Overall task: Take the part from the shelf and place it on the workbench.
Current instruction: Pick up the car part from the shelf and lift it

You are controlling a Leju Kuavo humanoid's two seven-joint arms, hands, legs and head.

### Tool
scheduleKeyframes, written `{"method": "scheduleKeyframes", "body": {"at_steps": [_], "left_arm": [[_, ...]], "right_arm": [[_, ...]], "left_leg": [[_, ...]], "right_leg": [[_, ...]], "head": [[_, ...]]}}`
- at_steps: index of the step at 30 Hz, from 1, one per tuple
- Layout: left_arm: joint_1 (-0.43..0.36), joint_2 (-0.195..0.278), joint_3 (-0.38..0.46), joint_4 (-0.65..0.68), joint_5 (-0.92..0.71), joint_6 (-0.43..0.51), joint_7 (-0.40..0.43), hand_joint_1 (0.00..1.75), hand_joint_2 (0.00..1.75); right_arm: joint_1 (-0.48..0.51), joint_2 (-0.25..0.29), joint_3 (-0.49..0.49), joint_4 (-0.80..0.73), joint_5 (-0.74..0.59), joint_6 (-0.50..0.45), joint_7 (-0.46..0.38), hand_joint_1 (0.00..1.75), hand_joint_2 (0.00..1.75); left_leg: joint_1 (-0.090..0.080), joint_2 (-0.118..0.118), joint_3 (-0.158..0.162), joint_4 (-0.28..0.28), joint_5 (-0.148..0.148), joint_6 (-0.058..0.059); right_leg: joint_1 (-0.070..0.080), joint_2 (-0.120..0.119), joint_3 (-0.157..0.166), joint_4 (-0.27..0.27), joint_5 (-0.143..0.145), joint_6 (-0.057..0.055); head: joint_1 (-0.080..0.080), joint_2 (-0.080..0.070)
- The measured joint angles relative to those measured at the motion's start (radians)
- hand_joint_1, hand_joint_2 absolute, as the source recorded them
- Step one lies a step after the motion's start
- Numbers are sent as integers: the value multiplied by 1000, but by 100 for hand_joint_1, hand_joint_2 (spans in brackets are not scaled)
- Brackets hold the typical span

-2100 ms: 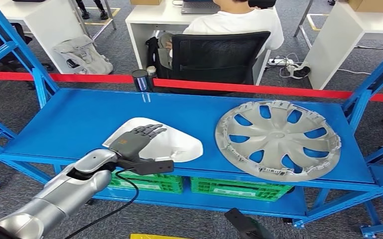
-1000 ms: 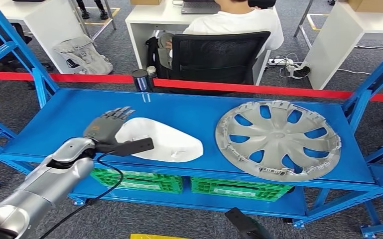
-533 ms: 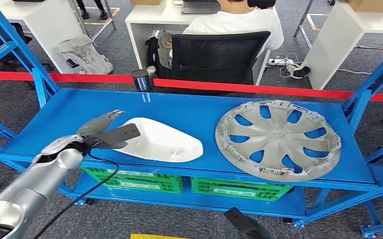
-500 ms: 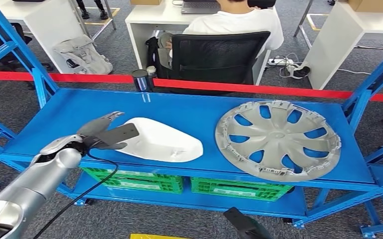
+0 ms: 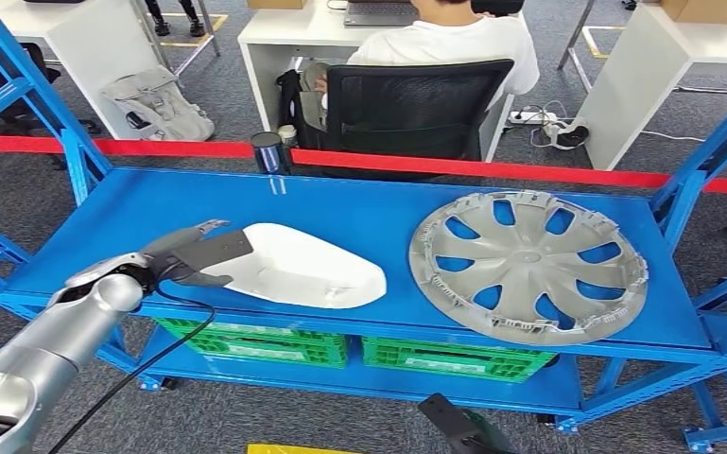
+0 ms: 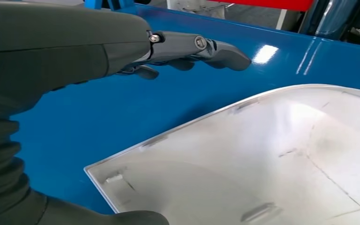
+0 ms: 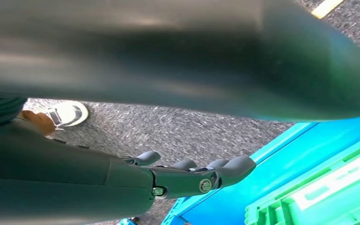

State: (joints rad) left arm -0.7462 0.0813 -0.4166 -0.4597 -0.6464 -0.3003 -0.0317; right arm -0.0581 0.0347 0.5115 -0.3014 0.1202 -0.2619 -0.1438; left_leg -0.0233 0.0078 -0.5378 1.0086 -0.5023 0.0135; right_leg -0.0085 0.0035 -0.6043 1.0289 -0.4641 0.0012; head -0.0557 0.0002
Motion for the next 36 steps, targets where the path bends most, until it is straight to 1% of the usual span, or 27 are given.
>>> {"method": "scheduleKeyframes", "body": {"at_steps": [14, 18, 24, 29, 33, 36], "left_arm": [[-9, -1, -2, 8, 56, 8, 0, 0, 175], [-9, -1, -3, 9, 57, 8, 0, 0, 0], [-12, -1, -3, 11, 86, 3, 1, 0, 0], [-17, -3, -4, 21, 115, -35, 9, 0, 0], [-18, -6, -8, 27, 130, -47, 17, 0, 175], [-19, -11, -19, 30, 136, -47, 17, 0, 175]], "right_arm": [[0, 1, 12, 0, -20, -13, -2, 0, 0], [0, 3, 14, 0, -21, -13, -2, 0, 0], [0, 3, 15, 0, -23, -13, -3, 0, 0], [0, 3, 18, 0, -25, -14, -3, 0, 0], [0, 2, 23, 0, -28, 1, -4, 0, 0], [-1, 0, 26, 0, -30, 14, -4, 0, 0]], "left_leg": [[0, 0, 0, 0, 0, 0], [0, 0, 0, 0, 0, 0], [0, 0, 0, 0, 0, 0], [0, 0, 0, 0, 0, 0], [0, 0, 0, 0, 0, 0], [0, 0, 0, 0, 0, 0]], "right_leg": [[0, 0, 0, 0, 0, 0], [0, 0, 0, 0, 0, 0], [0, 0, 0, 0, 0, 0], [0, 0, 0, 0, 0, 0], [0, 0, 0, 0, 0, 0], [0, 0, 0, 0, 0, 0]], "head": [[0, 0], [0, 0], [0, 0], [0, 0], [0, 0], [0, 0]]}}
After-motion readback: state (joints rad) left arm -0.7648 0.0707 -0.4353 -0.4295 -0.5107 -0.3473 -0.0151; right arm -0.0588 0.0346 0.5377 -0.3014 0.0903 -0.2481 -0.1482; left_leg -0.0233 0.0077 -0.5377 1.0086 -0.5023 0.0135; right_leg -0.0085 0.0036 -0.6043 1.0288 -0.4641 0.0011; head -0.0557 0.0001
